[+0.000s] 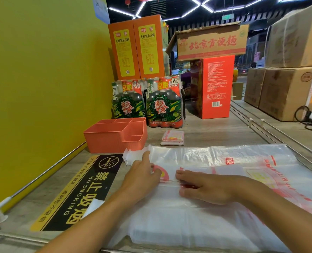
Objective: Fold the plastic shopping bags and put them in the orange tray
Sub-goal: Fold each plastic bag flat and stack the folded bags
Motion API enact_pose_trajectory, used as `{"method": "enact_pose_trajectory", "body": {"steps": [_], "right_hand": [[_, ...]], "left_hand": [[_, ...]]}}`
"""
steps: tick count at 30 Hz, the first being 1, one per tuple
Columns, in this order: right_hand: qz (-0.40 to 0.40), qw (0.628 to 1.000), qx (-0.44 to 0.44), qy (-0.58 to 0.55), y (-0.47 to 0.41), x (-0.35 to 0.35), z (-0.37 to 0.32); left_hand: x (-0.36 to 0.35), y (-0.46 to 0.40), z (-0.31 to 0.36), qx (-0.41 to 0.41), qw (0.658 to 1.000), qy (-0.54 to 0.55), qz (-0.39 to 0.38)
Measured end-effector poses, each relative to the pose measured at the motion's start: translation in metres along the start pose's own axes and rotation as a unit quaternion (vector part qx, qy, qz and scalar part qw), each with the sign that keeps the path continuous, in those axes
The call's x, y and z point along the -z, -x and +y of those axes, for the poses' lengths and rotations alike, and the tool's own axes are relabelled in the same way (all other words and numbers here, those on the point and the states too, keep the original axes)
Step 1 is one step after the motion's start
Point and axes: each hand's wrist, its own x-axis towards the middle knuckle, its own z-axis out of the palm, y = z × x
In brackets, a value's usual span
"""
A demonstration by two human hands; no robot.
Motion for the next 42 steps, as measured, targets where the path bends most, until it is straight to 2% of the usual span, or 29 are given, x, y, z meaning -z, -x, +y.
{"method": "enact_pose_trajectory", "body": {"steps": [3, 7, 10, 12, 14, 19, 23, 26, 29, 31, 38, 42], "right_hand": [[-0.002, 1.000, -0.006, -0.003, 0.000, 0.000, 0.002], [0.000, 1.000, 0.001, -0.003, -0.001, -0.001, 0.004], [0.017, 0.999, 0.012, -0.028, -0.003, -0.003, 0.003], [0.037, 0.997, 0.030, -0.057, -0.002, -0.005, -0.002], [0.043, 0.997, 0.032, -0.058, -0.005, -0.011, -0.006], [0.052, 0.998, 0.030, -0.018, -0.007, -0.010, -0.007], [0.048, 0.999, 0.012, 0.022, -0.003, -0.007, 0.003], [0.034, 0.999, -0.009, 0.038, -0.001, -0.006, 0.001], [0.028, 0.999, -0.015, 0.043, -0.002, -0.003, -0.002], [0.023, 0.998, -0.021, 0.052, -0.004, -0.002, -0.001], [0.054, 0.998, 0.007, 0.039, -0.001, -0.004, -0.004], [0.034, 0.998, 0.032, 0.044, -0.004, -0.013, -0.010]], "left_hand": [[0.003, 0.000, 0.003, 0.006, 0.993, 0.118, -0.001], [0.006, -0.002, 0.011, -0.025, 0.961, 0.274, 0.029], [-0.001, 0.000, 0.015, -0.034, 0.945, 0.322, -0.038], [-0.010, 0.001, 0.013, -0.060, 0.952, 0.289, -0.081], [-0.017, 0.003, 0.013, -0.089, 0.963, 0.243, -0.080], [-0.010, -0.001, 0.011, -0.056, 0.973, 0.208, 0.078], [0.001, 0.002, 0.003, -0.068, 0.983, 0.145, 0.087], [-0.001, 0.003, -0.003, -0.121, 0.987, 0.099, 0.027], [-0.008, 0.000, -0.010, -0.143, 0.979, -0.093, -0.108], [-0.007, -0.001, -0.011, -0.147, 0.967, -0.139, -0.157], [0.000, 0.004, -0.006, -0.158, 0.950, -0.180, -0.203], [-0.001, 0.005, -0.004, -0.144, 0.950, -0.186, -0.204]]}}
